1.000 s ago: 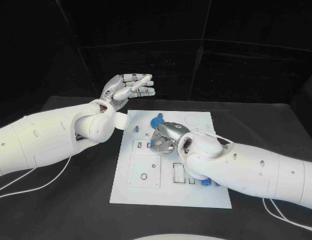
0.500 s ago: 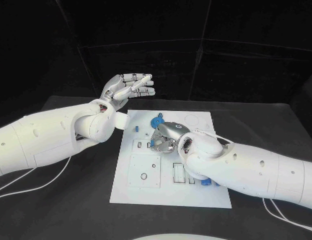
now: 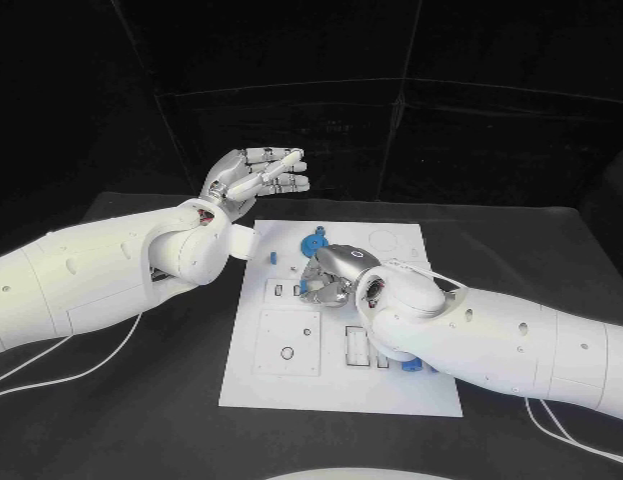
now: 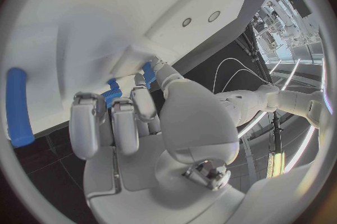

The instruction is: Assemble the parts on the task board

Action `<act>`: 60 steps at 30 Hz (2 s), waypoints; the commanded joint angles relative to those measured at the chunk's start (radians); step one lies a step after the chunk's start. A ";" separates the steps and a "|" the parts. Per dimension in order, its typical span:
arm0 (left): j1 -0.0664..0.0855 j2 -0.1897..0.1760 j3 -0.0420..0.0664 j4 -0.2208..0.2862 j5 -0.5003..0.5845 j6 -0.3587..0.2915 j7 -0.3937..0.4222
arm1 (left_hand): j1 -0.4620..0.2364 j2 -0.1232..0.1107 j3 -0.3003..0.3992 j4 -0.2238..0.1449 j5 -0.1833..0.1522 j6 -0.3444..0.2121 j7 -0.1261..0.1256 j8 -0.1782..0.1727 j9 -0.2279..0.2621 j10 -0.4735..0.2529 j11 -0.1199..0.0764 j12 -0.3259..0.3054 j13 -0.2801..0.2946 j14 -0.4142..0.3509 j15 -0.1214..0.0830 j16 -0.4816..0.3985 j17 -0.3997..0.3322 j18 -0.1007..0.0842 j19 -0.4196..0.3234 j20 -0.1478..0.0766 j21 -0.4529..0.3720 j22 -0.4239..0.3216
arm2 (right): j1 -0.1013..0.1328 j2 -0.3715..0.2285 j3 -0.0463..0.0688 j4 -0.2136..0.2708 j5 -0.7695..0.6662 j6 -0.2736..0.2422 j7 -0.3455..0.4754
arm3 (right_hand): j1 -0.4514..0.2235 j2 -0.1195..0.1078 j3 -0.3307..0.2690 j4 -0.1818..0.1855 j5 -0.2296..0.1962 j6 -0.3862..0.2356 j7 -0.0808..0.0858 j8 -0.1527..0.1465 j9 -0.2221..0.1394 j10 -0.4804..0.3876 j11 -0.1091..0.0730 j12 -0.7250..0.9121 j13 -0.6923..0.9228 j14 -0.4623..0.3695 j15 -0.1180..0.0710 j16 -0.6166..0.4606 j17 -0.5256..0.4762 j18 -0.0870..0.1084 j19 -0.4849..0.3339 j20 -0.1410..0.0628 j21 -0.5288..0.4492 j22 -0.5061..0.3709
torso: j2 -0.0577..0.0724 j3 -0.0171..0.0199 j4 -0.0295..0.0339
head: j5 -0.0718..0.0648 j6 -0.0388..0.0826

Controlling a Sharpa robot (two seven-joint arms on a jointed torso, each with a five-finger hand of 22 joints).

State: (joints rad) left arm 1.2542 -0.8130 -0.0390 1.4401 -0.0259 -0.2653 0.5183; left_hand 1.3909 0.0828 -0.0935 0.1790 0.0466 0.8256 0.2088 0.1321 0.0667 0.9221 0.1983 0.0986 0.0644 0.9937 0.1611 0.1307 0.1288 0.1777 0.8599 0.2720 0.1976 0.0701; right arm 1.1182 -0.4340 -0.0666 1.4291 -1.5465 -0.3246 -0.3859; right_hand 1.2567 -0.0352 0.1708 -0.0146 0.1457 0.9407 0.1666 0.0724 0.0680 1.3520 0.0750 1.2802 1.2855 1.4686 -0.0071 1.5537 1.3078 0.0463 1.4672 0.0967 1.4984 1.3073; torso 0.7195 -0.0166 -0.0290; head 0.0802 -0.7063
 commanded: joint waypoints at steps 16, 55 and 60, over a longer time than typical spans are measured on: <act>0.001 -0.010 0.001 -0.018 -0.073 0.009 -0.049 | -0.001 0.013 -0.021 -0.011 0.006 0.104 -0.021 0.024 0.008 0.196 -0.072 0.058 0.026 0.304 -0.097 0.147 0.108 0.008 0.241 -0.092 0.108 0.047 | -0.008 -0.118 0.001 0.127 0.005 -0.158 0.080 | -0.008 -0.036 -0.071 0.041 -0.030 -0.085 0.016 -0.008 -0.003 -0.015 0.018 -0.011 -0.010 0.091 0.021 -0.004 0.216 -0.010 0.021 0.021 -0.001 0.089 | -0.002 0.0003 -0.0021 | 0.000 0.002; 0.013 0.055 -0.028 -0.027 -1.026 0.453 -1.017 | -0.207 0.074 -0.156 0.111 0.003 0.120 -0.133 0.378 0.348 0.352 -0.196 1.051 0.996 0.577 -0.221 1.440 1.442 -0.116 0.613 -0.228 1.181 1.179 | 0.148 -0.417 0.055 0.135 0.617 -0.066 0.451 | 0.079 0.033 -0.113 0.041 0.020 -0.026 -0.002 0.062 0.007 -0.038 0.001 -0.038 -0.038 0.056 0.005 -0.088 0.070 0.029 -0.077 0.011 -0.102 -0.111 | -0.071 0.0222 0.0013 | 0.018 -0.016; 0.023 0.094 -0.039 -0.048 -1.062 0.453 -1.035 | -0.216 0.076 -0.179 0.111 0.003 0.093 -0.134 0.414 0.389 0.353 -0.196 1.070 1.017 0.577 -0.223 1.440 1.442 -0.118 0.613 -0.228 1.191 1.194 | 0.149 -0.407 0.055 0.124 0.603 -0.073 0.425 | 0.076 0.028 -0.123 0.043 0.019 -0.025 -0.004 0.065 0.007 -0.037 0.000 -0.037 -0.038 0.055 0.004 -0.093 0.063 0.031 -0.081 0.010 -0.109 -0.122 | -0.069 0.0229 -0.0010 | 0.020 -0.019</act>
State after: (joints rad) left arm 1.2741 -0.7225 -0.0779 1.3952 -1.0183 0.1504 -0.4659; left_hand 1.1862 0.1605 -0.2678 0.2919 0.0542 0.9252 0.0732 0.5428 0.4519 1.2687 0.0050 1.1655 1.0792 1.4653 -0.0572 1.5678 1.3079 0.0686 1.4623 0.0484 1.3831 1.2623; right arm 1.2646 -0.8430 -0.0127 1.5537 -0.9448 -0.3973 0.0577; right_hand 1.3339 0.0012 0.0522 0.0294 0.1612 0.9109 0.1647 0.1328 0.0762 1.3201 0.0747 1.2458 1.2481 1.4669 0.0014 1.4658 1.3074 0.0623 1.3917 0.1070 1.3939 1.1866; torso 0.6505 0.0058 -0.0283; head 0.0991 -0.7247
